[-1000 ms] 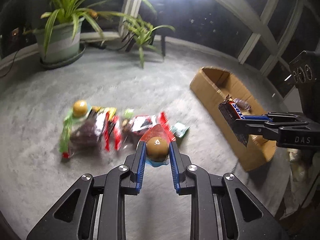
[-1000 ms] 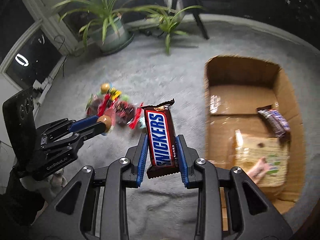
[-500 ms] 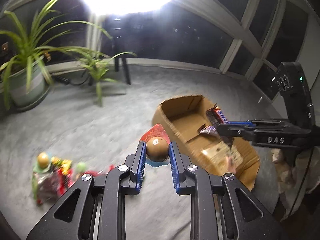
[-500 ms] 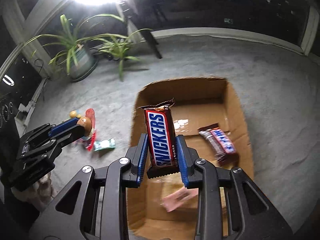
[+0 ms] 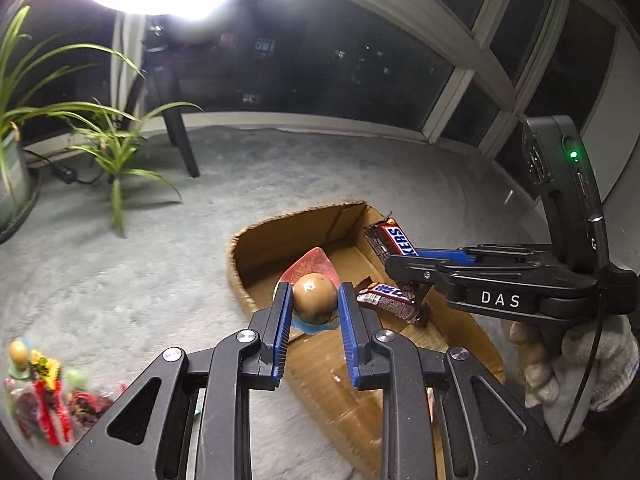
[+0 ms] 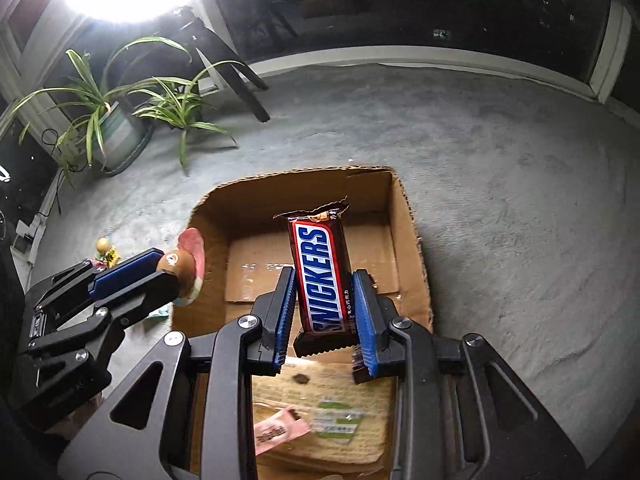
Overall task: Organize snacks
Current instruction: 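Lower the Snickers bar and round treat into the box and open both tools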
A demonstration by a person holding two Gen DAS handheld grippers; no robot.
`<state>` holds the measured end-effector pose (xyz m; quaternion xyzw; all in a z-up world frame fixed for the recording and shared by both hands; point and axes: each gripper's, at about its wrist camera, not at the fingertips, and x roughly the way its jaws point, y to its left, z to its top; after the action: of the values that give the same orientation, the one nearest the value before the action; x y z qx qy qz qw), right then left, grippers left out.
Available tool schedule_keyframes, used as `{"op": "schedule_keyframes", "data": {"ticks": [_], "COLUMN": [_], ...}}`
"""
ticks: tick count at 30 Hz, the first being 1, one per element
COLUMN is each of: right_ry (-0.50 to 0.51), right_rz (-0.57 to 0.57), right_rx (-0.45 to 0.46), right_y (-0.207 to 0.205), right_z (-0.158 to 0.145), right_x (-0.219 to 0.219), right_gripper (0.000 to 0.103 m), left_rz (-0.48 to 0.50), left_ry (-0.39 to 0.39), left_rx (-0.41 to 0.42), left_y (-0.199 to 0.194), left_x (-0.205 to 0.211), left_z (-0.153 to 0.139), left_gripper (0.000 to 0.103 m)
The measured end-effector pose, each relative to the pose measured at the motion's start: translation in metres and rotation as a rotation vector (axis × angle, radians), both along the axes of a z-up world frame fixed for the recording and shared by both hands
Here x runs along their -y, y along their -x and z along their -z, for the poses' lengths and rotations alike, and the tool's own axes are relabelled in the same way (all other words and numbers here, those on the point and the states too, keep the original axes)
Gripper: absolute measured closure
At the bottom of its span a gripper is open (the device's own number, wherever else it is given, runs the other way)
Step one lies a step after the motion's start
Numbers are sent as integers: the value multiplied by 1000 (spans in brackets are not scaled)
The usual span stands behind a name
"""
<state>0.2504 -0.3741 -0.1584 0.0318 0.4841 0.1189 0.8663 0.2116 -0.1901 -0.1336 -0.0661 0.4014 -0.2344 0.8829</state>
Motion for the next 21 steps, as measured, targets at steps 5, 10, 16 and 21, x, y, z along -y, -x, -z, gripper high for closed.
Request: {"op": "schedule_keyframes", "data": {"ticks": [5,10,16,21], "right_ry": [14,21,22,15], "right_rz": [-1,-2,1,-3], "right_rx": [1,7,12,24], "right_y": [-3,-4,-3,2], "right_z": [4,3,-1,-7], "right_x": [3,1,-2,-7], "right_gripper": [73,73,73,73], "left_rz": [13,8,6,-4], "left_ry": [-15,-23,-23,-3], "left_rx": [-24,-33,-22,-3], "left_y": [-5,-6,-1,7], "left_x": [11,10,7,-8], "left_z": [5,6,3,-7], "left_gripper": [81,81,81,81]}}
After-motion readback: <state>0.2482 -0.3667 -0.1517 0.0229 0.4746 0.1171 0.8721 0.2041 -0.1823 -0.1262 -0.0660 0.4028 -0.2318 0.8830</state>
